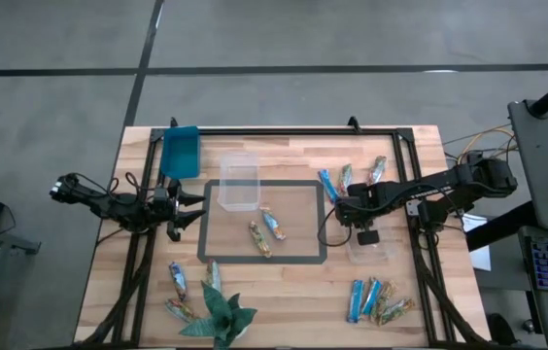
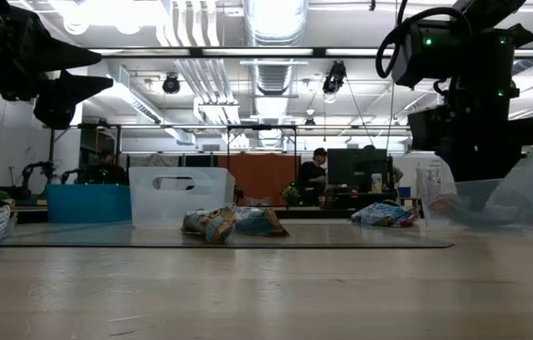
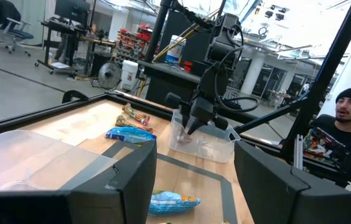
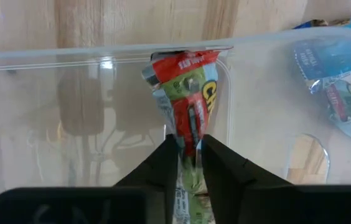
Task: Pick and place Granola Bars by type
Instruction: Put the red granola bar into the right transparent bin
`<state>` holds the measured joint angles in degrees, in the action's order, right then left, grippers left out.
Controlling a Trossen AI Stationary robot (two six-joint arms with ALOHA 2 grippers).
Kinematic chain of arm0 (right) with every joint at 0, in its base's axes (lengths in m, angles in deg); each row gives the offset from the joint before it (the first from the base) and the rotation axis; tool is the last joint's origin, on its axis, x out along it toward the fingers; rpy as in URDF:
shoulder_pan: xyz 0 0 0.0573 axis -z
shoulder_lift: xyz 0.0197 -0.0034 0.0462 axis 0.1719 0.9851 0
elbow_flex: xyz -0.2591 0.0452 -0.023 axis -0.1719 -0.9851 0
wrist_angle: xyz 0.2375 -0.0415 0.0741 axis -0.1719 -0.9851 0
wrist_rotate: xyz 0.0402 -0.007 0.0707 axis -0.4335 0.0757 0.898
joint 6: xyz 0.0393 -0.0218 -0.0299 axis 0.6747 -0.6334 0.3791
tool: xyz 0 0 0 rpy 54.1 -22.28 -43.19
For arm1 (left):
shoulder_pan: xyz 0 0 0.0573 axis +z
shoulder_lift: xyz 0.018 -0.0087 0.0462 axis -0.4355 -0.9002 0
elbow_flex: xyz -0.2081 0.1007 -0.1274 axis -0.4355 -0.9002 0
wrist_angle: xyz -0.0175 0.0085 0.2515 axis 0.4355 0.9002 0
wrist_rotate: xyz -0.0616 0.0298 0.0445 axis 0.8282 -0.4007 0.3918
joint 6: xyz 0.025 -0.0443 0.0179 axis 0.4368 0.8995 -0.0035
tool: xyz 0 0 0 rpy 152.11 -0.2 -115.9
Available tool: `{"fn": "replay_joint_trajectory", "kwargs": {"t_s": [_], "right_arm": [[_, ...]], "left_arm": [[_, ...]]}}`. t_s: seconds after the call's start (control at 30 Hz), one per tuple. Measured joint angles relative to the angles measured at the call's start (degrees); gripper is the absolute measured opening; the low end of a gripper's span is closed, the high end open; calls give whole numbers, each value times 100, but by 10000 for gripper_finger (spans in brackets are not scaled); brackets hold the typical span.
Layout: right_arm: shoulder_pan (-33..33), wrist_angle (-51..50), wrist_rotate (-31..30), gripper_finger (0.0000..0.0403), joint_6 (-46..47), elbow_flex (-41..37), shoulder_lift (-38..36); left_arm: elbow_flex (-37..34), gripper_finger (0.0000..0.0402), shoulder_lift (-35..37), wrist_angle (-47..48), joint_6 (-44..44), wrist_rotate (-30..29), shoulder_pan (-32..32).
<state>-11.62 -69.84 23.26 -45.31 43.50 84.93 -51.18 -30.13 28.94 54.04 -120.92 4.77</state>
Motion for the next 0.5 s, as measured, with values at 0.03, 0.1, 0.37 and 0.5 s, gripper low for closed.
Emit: {"fn": "replay_joint_trajectory", "kwargs": {"t_s": [0.03,0.1,0.37,0.5], "right_arm": [[0,-3,0,72,0,0,0],[0,-4,-2,85,1,0,0],[0,-116,-32,131,93,104,-4],[0,-478,-37,149,276,211,-60]], "left_arm": [[2,197,1,1,-1,0,1],[1,197,-1,1,-1,-2,-1],[2,197,0,0,1,-1,0],[1,197,0,-1,1,-2,0]]}}
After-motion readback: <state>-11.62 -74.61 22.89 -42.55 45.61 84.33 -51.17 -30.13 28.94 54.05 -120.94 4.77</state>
